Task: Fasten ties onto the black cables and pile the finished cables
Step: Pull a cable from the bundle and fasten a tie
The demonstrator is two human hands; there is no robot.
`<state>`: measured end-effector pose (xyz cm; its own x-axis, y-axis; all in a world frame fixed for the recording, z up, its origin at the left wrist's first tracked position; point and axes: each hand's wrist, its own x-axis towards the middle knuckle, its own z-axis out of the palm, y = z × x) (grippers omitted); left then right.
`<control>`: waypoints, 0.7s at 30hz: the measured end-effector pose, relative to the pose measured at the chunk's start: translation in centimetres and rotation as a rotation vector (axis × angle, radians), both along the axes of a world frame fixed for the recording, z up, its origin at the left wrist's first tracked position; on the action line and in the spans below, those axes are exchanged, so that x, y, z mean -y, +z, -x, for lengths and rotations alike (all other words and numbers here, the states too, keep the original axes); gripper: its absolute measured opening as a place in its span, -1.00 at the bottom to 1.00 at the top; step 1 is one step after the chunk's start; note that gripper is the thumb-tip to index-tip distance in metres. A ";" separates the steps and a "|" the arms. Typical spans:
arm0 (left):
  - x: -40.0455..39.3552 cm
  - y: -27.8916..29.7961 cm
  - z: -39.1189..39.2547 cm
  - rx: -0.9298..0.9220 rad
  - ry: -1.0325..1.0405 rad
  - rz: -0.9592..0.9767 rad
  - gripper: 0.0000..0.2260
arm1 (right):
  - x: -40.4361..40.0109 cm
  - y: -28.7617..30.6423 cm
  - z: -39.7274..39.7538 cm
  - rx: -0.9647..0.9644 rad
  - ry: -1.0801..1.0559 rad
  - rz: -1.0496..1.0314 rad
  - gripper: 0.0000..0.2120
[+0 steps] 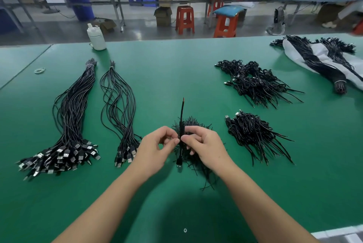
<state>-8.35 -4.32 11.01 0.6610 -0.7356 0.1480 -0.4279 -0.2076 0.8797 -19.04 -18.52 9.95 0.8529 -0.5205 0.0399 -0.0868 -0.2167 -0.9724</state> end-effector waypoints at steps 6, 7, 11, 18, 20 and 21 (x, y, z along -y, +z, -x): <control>0.1 0.0 1.1 0.273 0.048 0.065 -0.85 | 0.1 -0.2 0.1 0.051 -0.012 -0.094 -0.78; 0.1 0.0 1.2 0.294 0.047 0.074 -0.86 | 0.1 -0.2 0.1 0.060 -0.012 -0.096 -0.81; 0.1 0.1 1.5 0.331 0.054 0.110 -0.83 | 0.2 0.4 0.3 0.079 0.016 -0.099 -0.92; 0.2 0.4 2.1 0.105 0.079 0.113 -0.80 | 0.2 1.0 0.9 0.087 0.040 -0.109 -0.91; 0.3 0.5 2.1 -0.010 0.071 0.120 -0.81 | 0.2 0.9 0.9 0.102 0.036 -0.098 -0.93; 0.4 0.5 2.1 -0.057 0.075 0.123 -0.81 | 0.1 0.9 0.9 0.109 0.036 -0.091 -0.94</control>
<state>-10.48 -4.70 11.50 0.7231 -0.6627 0.1949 -0.3644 -0.1263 0.9226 -19.97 -18.66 10.88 0.8642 -0.4955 0.0873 0.0263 -0.1287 -0.9913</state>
